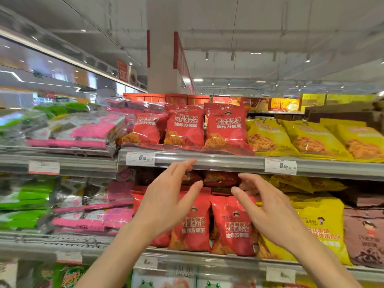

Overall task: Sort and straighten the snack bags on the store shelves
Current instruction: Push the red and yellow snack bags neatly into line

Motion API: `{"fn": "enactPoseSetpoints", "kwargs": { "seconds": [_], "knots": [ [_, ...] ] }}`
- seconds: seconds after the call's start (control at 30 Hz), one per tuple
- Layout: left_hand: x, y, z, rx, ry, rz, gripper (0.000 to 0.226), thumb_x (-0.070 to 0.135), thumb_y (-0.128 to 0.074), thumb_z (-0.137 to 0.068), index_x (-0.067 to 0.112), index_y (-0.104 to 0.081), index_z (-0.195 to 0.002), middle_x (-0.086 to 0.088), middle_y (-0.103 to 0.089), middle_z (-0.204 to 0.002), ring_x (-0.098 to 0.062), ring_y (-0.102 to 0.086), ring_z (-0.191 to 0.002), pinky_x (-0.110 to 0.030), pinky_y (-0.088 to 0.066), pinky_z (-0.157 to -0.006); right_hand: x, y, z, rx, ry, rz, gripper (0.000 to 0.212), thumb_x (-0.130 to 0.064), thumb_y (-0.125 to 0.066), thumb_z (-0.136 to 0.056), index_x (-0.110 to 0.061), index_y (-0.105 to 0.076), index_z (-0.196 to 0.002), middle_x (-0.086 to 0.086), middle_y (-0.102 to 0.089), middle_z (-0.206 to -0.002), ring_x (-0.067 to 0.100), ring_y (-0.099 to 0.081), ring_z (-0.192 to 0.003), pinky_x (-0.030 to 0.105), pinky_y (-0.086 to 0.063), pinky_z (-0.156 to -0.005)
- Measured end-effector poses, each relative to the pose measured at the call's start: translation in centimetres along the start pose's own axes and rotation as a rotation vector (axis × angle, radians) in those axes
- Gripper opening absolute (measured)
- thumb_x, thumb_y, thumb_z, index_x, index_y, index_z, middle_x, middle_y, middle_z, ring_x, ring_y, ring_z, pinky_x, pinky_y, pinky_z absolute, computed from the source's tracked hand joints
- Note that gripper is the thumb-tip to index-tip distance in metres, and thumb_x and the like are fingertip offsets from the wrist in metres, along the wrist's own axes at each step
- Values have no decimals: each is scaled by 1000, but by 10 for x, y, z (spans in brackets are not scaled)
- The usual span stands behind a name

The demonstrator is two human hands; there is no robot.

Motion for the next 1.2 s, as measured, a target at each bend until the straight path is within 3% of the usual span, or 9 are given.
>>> {"fn": "enactPoseSetpoints", "kwargs": {
  "seconds": [0.1,0.27,0.5,0.6,0.67,0.83,1.03,1.2],
  "knots": [
    [-3,12,-15,-21,-18,-31,52,52,-51,-98,39,-38,-147,20,-54,-133,-2,-56,-116,-35,-51,-96,-13,15,-19,20,57,54,57,-72,-42,-89,-40,-51,-135,-22,-64,-112,2,-62,-103,34,-51,-93],
    [-14,25,-49,-72,-37,-80,52,49,-52,-99,35,-39,-148,17,-53,-133,-3,-56,-113,-32,-50,-94,-24,34,-60,30,133,177,58,-68,-42,-94,-32,-50,-139,-15,-63,-115,9,-62,-106,35,-52,-91],
    [-41,19,-110,-68,-2,-225,50,45,-54,-98,26,-46,-144,0,-50,-136,-20,-49,-124,-44,-50,-97,-28,36,-120,97,193,453,54,-57,-46,-99,-22,-51,-139,0,-57,-124,21,-54,-118,38,-49,-95],
    [-53,11,-130,-57,3,-338,53,46,-49,-100,23,-43,-147,-6,-42,-150,-25,-37,-139,-47,-37,-113,-35,25,-143,128,213,552,60,-56,-44,-100,-19,-47,-147,8,-46,-147,26,-42,-137,42,-39,-110],
    [-57,2,-143,-72,-2,-387,56,48,-42,-103,23,-36,-153,-7,-30,-162,-28,-25,-150,-48,-23,-122,-40,13,-157,110,205,556,65,-58,-39,-101,-21,-36,-155,10,-29,-164,29,-24,-152,46,-24,-122],
    [-65,-24,-171,-202,35,-430,62,53,-21,-106,30,-6,-162,-2,6,-170,-20,12,-156,-41,6,-126,-33,-16,-185,-26,93,513,72,-65,-20,-102,-29,-8,-163,6,3,-172,26,11,-158,52,4,-127],
    [-79,-35,-176,-393,109,-462,67,58,-15,-103,32,9,-160,-1,26,-165,-18,30,-150,-43,16,-123,-14,-23,-192,-152,-3,497,73,-69,-12,-100,-34,4,-162,4,10,-171,24,15,-157,52,9,-127],
    [-80,-32,-176,-373,136,-373,67,57,-21,-104,33,4,-161,0,16,-169,-17,23,-153,-47,12,-125,-14,-24,-195,-196,0,501,72,-69,-9,-100,-34,2,-162,4,12,-171,24,16,-157,53,7,-127]
  ]
}}
Point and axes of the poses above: each hand's wrist, its own z-axis away from the middle knuckle, its own y-axis out of the back of the hand, x = y × z, the point moved 3 cm from there along -z, towards the middle knuckle
